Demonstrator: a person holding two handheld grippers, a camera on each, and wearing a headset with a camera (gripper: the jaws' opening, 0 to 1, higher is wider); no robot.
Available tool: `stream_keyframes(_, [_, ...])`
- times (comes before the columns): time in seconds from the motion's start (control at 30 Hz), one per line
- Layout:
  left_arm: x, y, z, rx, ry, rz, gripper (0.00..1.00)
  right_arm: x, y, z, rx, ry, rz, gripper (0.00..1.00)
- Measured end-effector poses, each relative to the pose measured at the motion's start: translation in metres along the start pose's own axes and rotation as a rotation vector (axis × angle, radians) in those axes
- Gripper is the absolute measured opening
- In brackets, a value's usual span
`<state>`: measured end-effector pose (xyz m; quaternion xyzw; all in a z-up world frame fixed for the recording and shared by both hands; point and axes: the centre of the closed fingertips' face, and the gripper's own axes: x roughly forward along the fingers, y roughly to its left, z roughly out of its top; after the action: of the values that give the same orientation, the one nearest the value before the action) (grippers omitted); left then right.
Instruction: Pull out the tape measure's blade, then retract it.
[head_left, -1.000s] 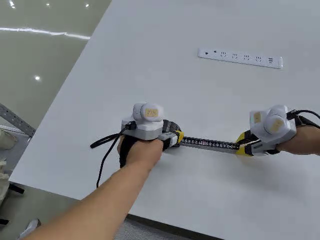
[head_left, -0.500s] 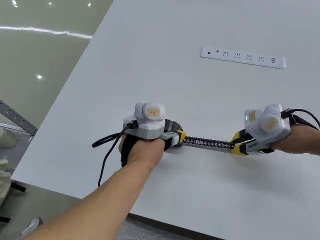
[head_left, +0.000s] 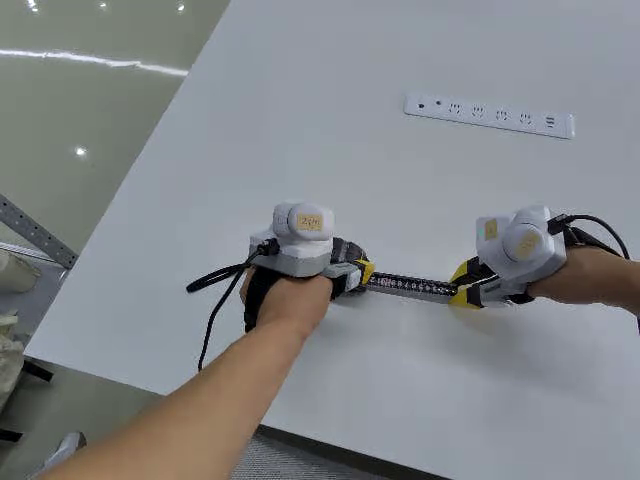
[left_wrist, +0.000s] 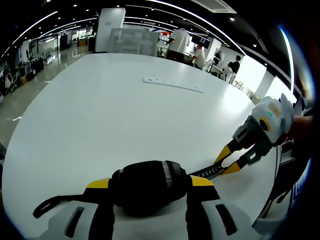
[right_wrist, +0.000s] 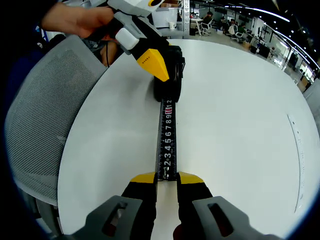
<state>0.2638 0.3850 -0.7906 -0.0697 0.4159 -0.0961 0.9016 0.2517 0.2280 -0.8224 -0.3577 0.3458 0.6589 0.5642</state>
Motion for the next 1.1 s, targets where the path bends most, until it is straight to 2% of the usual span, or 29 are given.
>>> stream_keyframes(1.1, [0.000,-0.001,0.000,-0.003,0.002,-0.007,0.53,0.019,-0.005,0.029,-0.024,-0.025,0.016,0.11])
